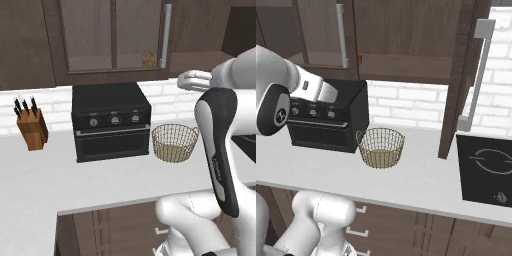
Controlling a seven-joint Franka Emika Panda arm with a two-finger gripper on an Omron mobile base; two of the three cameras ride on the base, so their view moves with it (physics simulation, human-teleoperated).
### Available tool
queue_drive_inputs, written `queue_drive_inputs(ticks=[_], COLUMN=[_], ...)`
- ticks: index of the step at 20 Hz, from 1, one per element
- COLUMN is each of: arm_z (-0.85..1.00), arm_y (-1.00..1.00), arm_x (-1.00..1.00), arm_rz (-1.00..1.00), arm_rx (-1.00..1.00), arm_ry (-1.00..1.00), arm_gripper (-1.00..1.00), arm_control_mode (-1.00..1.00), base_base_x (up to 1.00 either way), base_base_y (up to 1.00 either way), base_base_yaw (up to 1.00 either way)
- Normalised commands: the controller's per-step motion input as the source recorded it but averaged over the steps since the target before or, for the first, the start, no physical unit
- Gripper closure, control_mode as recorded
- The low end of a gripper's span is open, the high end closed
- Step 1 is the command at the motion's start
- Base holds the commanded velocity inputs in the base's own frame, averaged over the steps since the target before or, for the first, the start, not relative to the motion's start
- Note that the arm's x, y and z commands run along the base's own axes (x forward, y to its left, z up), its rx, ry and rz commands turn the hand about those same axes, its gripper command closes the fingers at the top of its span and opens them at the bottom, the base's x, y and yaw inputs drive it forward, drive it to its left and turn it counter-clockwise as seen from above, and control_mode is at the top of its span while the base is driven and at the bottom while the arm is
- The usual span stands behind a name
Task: Open the cabinet, pick up the bread from the cabinet and place it in the basket. Then move the basket to the dining counter.
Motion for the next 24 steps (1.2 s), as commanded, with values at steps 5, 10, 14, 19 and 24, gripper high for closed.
queue_drive_inputs(ticks=[5, 10, 14, 19, 24], arm_z=[0.5, 0.29, -0.03, 0.0, 0.11], arm_y=[-0.01, 0.0, 0.03, 0.26, 0.03], arm_x=[0.14, 0.36, 0.66, 0.82, 0.47], arm_rz=[0.0, 0.03, 0.08, 0.02, 0.0], arm_rx=[-0.05, 0.0, 0.0, 0.0, 0.0], arm_ry=[0.0, -0.05, -0.2, -0.11, -0.01], arm_gripper=[-1.0, -1.0, -1.0, -1.0, -1.0], arm_control_mode=[-1.0, -1.0, -1.0, -1.0, -1.0], base_base_x=[0.0, 0.0, 0.0, 0.0, 0.0], base_base_y=[0.0, 0.0, 0.0, 0.0, 0.0], base_base_yaw=[0.0, 0.0, 0.0, 0.0, 0.0])
